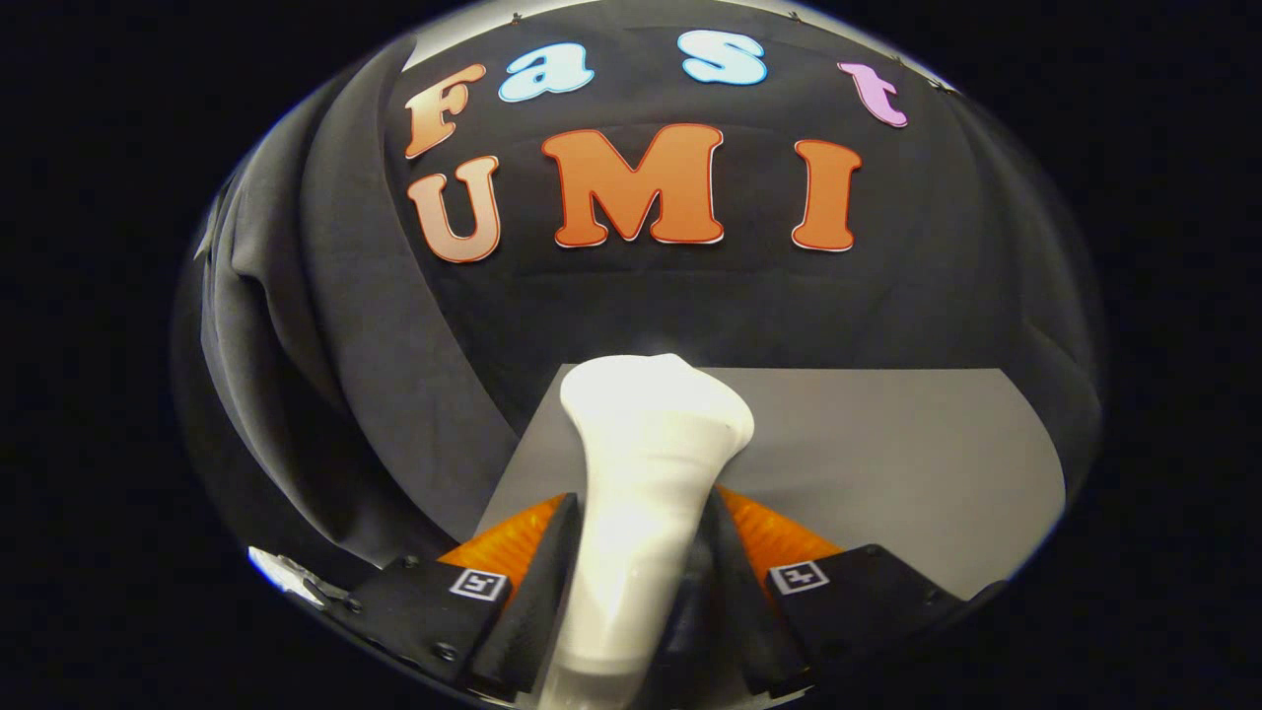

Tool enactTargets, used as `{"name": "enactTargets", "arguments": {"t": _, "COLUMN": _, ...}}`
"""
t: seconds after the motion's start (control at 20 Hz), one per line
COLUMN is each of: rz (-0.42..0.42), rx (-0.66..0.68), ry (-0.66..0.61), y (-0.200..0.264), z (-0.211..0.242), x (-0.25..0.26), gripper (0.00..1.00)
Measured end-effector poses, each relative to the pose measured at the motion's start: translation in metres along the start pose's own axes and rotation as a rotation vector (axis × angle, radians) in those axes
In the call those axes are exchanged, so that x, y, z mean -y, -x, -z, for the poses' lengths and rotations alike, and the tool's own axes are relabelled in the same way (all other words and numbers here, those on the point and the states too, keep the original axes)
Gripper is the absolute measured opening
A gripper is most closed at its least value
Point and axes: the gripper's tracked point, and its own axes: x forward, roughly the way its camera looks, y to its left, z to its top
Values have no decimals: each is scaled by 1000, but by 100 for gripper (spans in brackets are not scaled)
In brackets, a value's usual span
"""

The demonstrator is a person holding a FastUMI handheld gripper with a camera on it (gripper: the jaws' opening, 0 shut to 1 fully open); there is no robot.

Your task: Iron the clothes twice with a garment steamer, once on the left side and once on the right side.

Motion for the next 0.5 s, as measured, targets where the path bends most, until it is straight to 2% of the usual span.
{"name": "enactTargets", "arguments": {"t": 0.1, "rz": -23, "rx": 6, "ry": -8, "y": -3, "z": 1, "x": -4, "gripper": 72}}
{"name": "enactTargets", "arguments": {"t": 0.3, "rz": -20, "rx": 37, "ry": -36, "y": 1, "z": -3, "x": -1, "gripper": 56}}
{"name": "enactTargets", "arguments": {"t": 0.5, "rz": -10, "rx": 141, "ry": -52, "y": 32, "z": -27, "x": -6, "gripper": 55}}
